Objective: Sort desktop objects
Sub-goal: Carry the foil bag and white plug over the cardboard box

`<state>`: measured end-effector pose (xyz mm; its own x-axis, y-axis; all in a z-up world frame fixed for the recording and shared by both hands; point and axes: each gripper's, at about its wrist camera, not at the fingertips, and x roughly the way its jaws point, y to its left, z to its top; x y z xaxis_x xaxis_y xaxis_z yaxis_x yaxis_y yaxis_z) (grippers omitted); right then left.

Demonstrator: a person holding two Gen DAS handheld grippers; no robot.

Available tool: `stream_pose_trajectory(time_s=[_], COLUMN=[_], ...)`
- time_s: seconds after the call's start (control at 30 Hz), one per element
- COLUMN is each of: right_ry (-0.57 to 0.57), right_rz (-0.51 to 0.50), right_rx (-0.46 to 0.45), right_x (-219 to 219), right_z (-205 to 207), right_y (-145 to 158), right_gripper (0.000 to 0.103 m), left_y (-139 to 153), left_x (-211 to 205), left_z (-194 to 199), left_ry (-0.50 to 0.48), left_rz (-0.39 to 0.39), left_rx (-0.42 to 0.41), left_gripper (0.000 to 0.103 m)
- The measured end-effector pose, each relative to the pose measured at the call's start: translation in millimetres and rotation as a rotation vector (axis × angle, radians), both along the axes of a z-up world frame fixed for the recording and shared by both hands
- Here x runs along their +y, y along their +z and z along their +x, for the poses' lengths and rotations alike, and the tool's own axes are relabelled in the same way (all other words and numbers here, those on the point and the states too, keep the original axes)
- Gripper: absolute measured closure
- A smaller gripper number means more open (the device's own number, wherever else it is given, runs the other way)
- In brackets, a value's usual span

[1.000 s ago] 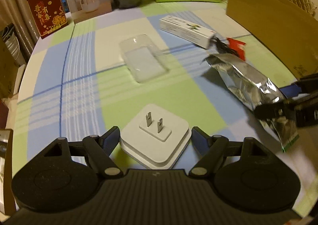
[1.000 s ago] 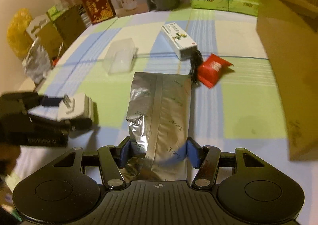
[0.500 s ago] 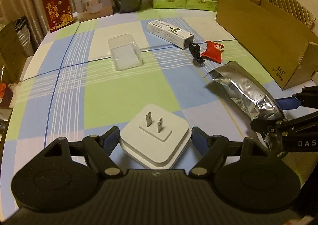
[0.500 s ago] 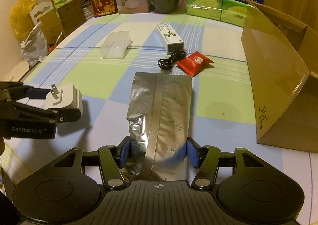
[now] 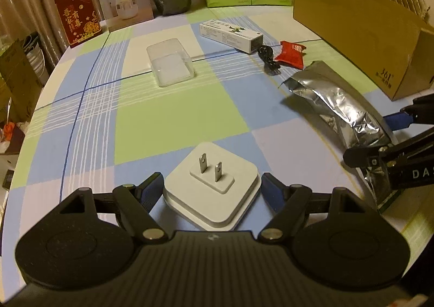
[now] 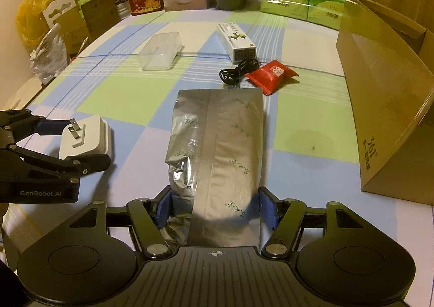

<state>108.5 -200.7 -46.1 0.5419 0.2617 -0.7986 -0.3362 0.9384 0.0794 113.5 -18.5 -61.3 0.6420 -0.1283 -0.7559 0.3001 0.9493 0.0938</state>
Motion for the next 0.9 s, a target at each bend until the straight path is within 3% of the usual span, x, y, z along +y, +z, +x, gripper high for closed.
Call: stream_pose_trajectory(time_s=[0.43,0.9], right_ry=[-0.010,-0.060], right_rz=[-0.020,0.006], right_rx=[-0.072,-0.142], right_x=[0,-18], right_z=[-7,-17], right_y=[12,64], right_gripper=[0.052,0.052], left_y=[3,39], left_x=[-5,-23], left_z=[-2,-12], left_ry=[0.015,0.022], left_rz=[-0.024,-0.066], left_rx=[-0.019,-0.063], left_gripper=[0.028,0.028])
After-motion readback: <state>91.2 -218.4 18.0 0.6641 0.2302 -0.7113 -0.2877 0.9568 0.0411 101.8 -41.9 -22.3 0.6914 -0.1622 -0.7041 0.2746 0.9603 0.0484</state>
